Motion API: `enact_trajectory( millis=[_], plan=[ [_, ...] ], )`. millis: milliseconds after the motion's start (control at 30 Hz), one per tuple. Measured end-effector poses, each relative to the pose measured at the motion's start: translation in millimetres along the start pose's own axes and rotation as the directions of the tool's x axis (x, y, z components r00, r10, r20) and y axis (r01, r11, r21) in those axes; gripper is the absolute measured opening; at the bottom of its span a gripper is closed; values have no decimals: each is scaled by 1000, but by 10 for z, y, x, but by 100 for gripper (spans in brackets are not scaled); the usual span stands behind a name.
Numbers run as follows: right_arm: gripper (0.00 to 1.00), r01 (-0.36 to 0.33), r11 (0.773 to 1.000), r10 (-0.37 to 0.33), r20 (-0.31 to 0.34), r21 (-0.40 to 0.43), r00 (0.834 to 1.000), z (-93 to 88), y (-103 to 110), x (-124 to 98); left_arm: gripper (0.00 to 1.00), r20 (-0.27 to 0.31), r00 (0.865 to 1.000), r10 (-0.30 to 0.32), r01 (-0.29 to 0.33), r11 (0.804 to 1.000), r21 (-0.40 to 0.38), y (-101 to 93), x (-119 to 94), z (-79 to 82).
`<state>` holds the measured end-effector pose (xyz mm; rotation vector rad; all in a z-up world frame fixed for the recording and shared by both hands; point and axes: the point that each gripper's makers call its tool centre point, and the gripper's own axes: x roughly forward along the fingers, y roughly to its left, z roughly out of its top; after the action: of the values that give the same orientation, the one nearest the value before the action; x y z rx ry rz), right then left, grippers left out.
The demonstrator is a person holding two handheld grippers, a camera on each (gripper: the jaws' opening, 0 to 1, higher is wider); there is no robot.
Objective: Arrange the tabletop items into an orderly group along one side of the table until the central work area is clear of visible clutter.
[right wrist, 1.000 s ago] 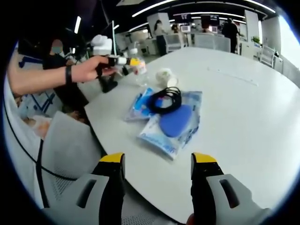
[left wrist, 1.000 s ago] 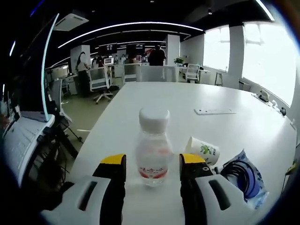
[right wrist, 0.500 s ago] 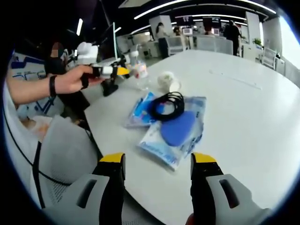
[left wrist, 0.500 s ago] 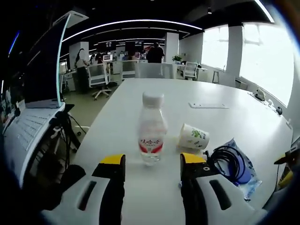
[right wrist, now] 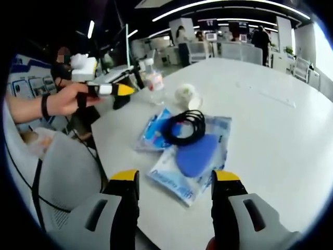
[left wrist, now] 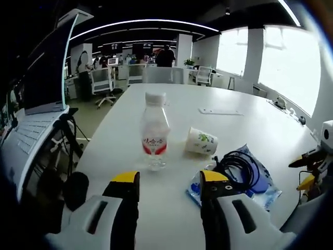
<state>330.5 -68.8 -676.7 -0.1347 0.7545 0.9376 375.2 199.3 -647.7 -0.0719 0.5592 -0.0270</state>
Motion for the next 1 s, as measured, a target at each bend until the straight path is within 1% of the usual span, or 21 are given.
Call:
enact_trajectory(
  millis=[100,167,300,433,500,700,1000],
  plan=[
    [54,0,1000,0,2,-1,1000,66,-25,60,45,-8,1000,-17,17,1000,5,-41,-5,-36],
    [54,7,1000,-7,-4,-12,1000,101,-53,96,46,-1,1000,-26,26,1000,2,-55,-17,-24],
    [54,5,1000,-5,-7,-27,1000,197,-108,190,45,0,1000,-30,30,1000,-5,-62,-25,-45],
    [54,-4,999,4,-14,-50,1000,301,-140,304,46,-11,999,-41,41,999,-4,-85,-56,-103],
    [54,-8,998,7,-19,-58,1000,347,-148,367,46,-15,999,-42,42,999,-1,-92,-75,-134],
    [54,-27,997,26,-21,-72,999,497,-150,562,46,-22,999,-38,37,999,-22,-101,-150,-201],
    [53,-44,995,43,-21,-93,999,759,-168,839,46,-23,999,-24,23,999,-33,-82,-206,-240]
  ],
)
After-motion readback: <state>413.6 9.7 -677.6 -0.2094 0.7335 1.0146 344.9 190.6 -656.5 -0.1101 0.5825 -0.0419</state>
